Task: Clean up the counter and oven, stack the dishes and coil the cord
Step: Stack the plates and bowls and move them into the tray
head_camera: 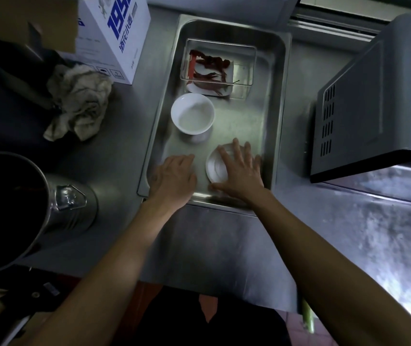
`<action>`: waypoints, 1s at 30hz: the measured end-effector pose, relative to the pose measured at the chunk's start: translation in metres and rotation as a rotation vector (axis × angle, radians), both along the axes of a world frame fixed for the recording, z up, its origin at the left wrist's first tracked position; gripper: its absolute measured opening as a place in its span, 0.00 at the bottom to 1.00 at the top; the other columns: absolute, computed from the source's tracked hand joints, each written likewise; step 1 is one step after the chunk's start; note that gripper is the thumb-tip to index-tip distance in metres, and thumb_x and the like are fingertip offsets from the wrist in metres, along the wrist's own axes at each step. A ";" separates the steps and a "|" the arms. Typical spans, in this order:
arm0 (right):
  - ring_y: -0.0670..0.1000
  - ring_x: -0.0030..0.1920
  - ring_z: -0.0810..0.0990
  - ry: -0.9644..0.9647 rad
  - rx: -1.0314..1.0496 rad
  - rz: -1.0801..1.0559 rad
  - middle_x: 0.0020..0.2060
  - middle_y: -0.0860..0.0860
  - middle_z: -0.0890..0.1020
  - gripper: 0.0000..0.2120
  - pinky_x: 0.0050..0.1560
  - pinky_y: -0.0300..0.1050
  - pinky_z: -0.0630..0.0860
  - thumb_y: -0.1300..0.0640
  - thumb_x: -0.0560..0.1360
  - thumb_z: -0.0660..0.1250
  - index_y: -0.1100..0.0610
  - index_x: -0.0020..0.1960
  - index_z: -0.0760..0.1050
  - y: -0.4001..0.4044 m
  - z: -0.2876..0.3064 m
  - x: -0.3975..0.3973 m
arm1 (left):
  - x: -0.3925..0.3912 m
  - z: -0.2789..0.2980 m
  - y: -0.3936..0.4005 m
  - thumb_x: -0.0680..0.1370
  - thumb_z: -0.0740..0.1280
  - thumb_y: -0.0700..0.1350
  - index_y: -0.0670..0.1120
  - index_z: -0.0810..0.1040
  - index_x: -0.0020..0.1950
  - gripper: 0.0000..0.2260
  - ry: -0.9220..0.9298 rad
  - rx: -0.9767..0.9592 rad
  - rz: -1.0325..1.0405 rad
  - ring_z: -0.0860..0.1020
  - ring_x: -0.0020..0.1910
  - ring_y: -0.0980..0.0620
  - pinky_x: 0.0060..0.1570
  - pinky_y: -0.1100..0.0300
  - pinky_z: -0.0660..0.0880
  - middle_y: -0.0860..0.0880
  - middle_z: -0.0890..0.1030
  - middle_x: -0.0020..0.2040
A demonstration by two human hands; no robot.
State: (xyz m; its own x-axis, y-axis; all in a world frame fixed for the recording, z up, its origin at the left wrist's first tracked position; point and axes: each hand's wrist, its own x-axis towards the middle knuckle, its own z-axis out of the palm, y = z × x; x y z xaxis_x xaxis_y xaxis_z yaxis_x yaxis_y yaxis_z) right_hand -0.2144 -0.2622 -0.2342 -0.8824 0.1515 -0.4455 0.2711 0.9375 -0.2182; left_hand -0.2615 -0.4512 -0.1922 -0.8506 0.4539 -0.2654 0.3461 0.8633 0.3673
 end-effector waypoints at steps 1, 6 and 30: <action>0.63 0.78 0.34 0.010 0.007 0.000 0.79 0.54 0.35 0.52 0.75 0.69 0.42 0.28 0.69 0.66 0.43 0.80 0.40 -0.001 0.002 0.002 | 0.001 0.001 0.000 0.82 0.59 0.49 0.48 0.65 0.77 0.22 0.002 -0.004 -0.015 0.66 0.73 0.47 0.69 0.50 0.63 0.48 0.70 0.73; 0.59 0.80 0.39 0.069 -0.021 -0.095 0.81 0.52 0.42 0.40 0.77 0.63 0.47 0.34 0.76 0.62 0.44 0.81 0.47 -0.005 0.026 0.019 | 0.005 0.007 0.001 0.81 0.60 0.49 0.47 0.66 0.76 0.23 0.002 -0.026 -0.094 0.67 0.71 0.46 0.68 0.46 0.67 0.47 0.71 0.72; 0.57 0.79 0.54 0.279 -0.027 -0.648 0.79 0.55 0.57 0.32 0.75 0.55 0.57 0.46 0.79 0.64 0.50 0.79 0.57 0.080 0.089 0.263 | 0.136 0.044 0.148 0.77 0.63 0.52 0.44 0.74 0.70 0.23 0.117 0.128 -0.682 0.75 0.64 0.41 0.56 0.43 0.76 0.44 0.78 0.65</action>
State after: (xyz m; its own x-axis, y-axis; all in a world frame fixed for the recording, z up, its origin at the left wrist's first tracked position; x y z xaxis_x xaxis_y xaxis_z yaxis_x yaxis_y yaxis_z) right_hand 0.0490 -0.1822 -0.1454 -0.6998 0.6773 -0.2271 0.7038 0.5993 -0.3815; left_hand -0.1251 -0.3027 -0.1485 -0.3850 0.9177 -0.0982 0.8381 0.3922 0.3793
